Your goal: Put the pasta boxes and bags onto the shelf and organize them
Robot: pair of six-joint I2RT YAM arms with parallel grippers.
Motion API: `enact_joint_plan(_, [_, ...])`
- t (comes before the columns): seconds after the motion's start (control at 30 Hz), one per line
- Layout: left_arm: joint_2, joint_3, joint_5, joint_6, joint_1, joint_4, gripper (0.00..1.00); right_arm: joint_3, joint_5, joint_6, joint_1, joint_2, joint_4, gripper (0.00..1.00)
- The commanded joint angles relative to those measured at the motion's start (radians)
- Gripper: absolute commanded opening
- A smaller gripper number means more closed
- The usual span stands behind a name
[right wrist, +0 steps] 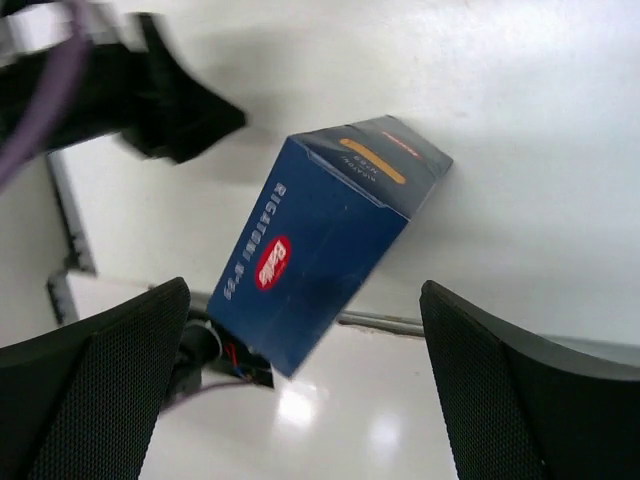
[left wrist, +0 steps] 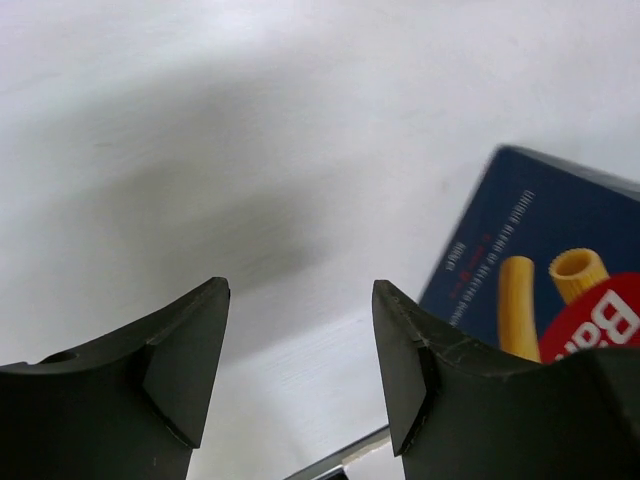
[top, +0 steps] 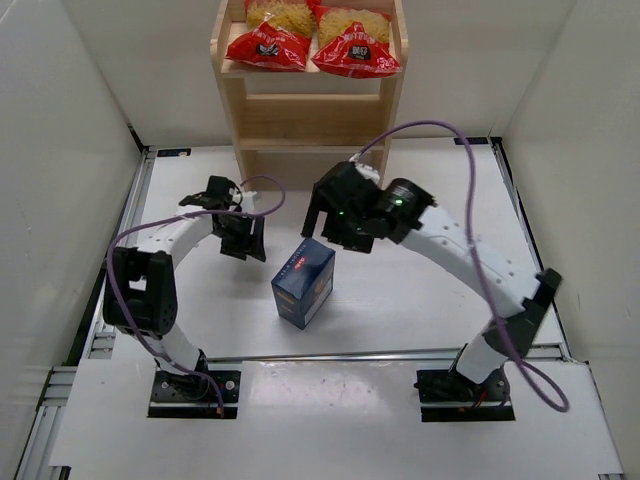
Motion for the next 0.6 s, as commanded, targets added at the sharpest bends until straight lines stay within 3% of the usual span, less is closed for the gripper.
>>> enact_joint_plan(0.0, [-0.029,0.016,-0.051,0.01,0.119,0.003,0.7,0.109,0.149,0.261,0.059,0.109,-0.158,1.0])
enact_joint_plan(0.03, [-0.049,0.016,-0.051,0.01,0.136,0.003,0.7,0.147,0.219,0.365,0.093,0.154,-0.197,1.0])
enact_joint_plan(0.1, [-0.072,0.016,-0.06,0.01,0.161,0.012,0.7,0.247,0.214,0.442,0.104,0.185,-0.289,1.0])
enact_joint_plan(0.27, [-0.14,-0.033,-0.022,0.01,0.184,0.021,0.7,0.144,0.151,0.667,0.139,0.176,-0.345,1.0])
enact_joint_plan(0.57, [-0.187,-0.091,0.053,0.01,0.213,0.04,0.71,0.169,0.091,0.676,0.15,0.219,-0.376,1.0])
